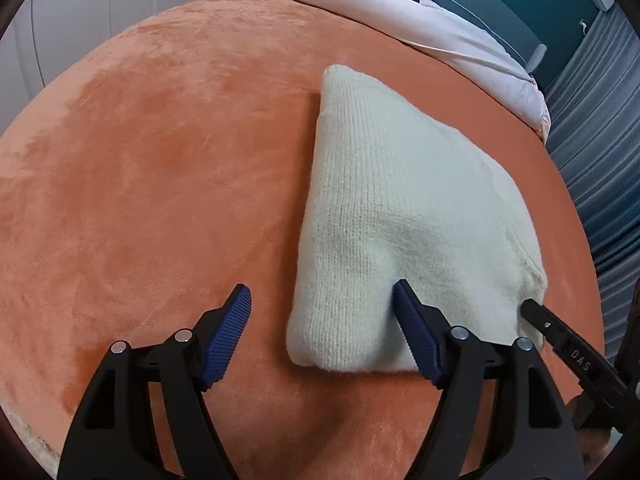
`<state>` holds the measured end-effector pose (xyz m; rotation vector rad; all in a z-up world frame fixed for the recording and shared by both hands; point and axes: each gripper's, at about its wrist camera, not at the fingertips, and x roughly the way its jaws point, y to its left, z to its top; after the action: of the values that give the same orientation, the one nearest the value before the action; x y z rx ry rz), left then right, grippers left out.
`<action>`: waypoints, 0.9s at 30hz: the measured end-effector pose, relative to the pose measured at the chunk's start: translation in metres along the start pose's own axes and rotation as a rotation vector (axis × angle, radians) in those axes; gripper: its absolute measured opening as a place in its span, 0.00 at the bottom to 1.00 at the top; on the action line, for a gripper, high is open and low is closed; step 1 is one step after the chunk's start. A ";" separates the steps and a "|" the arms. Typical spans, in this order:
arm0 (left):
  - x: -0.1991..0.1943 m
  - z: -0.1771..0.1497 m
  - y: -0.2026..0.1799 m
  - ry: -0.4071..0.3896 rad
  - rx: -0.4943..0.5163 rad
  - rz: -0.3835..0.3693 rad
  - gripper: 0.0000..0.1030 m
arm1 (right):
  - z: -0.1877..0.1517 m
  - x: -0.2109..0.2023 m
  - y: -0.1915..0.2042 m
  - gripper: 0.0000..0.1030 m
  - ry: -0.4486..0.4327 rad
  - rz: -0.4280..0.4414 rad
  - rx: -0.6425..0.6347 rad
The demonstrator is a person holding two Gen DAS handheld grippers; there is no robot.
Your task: Fold small clothes
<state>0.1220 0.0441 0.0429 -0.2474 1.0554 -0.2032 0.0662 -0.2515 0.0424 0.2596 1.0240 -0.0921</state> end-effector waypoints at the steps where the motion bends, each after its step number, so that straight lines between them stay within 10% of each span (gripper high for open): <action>1: -0.008 -0.001 -0.004 -0.012 0.019 0.009 0.68 | -0.002 -0.013 0.002 0.19 -0.020 -0.007 -0.007; 7: -0.042 -0.025 -0.025 -0.059 0.130 0.052 0.73 | -0.030 -0.049 0.005 0.24 -0.090 -0.024 -0.012; 13: -0.043 -0.068 -0.036 -0.058 0.198 0.112 0.74 | -0.073 -0.055 0.006 0.65 -0.139 -0.078 0.019; 27: -0.033 -0.113 -0.046 -0.093 0.297 0.217 0.82 | -0.125 -0.036 -0.007 0.78 -0.159 -0.159 0.067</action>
<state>0.0050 -0.0022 0.0305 0.1248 0.9385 -0.1491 -0.0575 -0.2275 0.0106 0.2276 0.8830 -0.2866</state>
